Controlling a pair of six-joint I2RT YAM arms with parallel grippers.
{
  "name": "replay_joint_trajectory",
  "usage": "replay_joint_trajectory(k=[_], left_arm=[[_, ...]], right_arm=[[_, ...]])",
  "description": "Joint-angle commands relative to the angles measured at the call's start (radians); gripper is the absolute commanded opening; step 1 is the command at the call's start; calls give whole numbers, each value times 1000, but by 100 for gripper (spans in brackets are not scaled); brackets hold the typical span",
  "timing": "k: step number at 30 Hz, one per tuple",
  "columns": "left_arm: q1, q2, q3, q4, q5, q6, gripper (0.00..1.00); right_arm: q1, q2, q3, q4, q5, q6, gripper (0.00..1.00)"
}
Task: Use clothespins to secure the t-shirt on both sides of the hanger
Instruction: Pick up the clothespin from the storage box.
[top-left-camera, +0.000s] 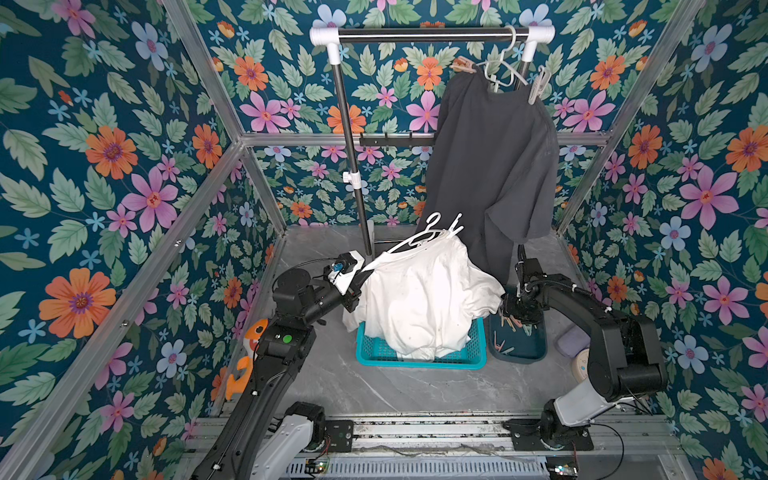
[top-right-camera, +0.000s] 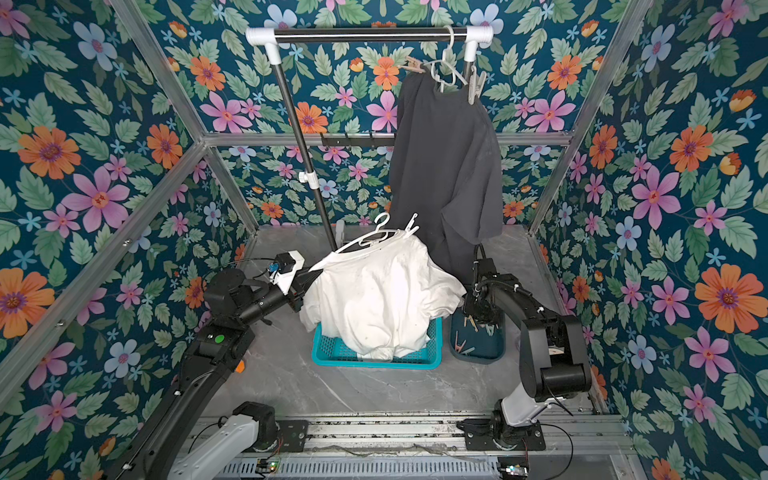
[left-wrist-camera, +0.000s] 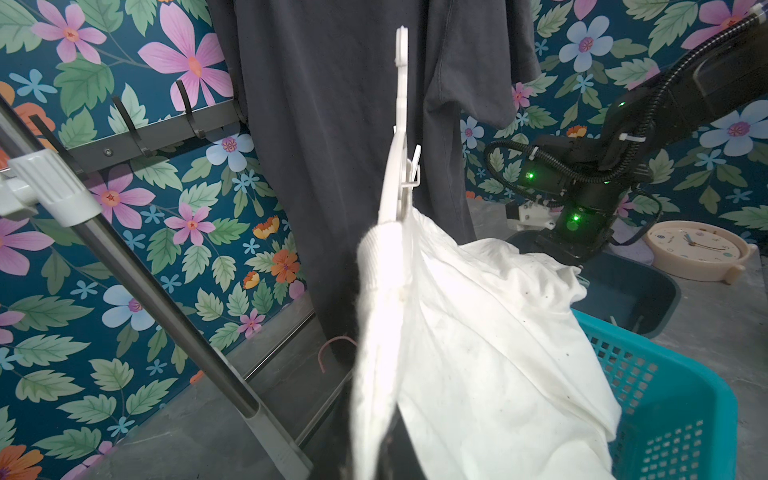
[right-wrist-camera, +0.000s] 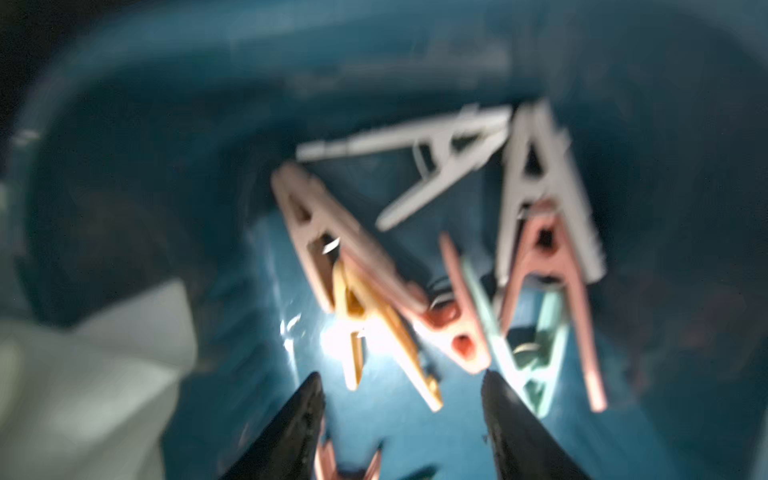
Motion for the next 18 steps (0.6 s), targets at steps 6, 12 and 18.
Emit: replay_joint_trajectory(k=[6, 12, 18], left_arm=[[2, 1, 5, 69, 15, -7, 0], [2, -8, -1, 69, 9, -6, 0], [1, -10, -1, 69, 11, -8, 0]], right_arm=[[-24, 39, 47, 80, 67, -68, 59], [-23, 97, 62, 69, 49, -99, 49], [-19, 123, 53, 70, 43, -108, 46]])
